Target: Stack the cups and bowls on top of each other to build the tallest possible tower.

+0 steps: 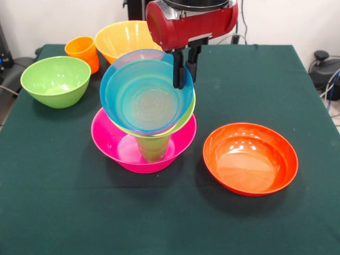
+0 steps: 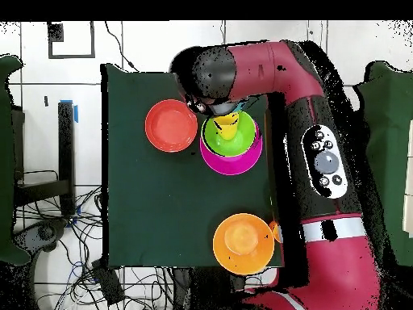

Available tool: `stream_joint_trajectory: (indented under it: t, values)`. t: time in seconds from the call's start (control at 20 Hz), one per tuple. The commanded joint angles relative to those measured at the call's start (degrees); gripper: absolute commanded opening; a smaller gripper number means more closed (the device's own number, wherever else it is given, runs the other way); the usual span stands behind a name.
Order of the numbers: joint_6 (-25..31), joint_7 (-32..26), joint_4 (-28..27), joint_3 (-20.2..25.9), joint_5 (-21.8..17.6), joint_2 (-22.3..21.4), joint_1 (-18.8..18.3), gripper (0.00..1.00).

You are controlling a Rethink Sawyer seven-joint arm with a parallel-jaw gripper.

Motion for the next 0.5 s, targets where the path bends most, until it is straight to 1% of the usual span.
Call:
stream_joint_trajectory:
  t: [0.05,0.5]
  values:
    - [0.2,-13.7,5.3,-1.5,-5.0,0.3,-0.7,0.0]
    - [-2.2,-12.0,7.6,-1.4,-5.1,-0.6,-1.2,0.0]
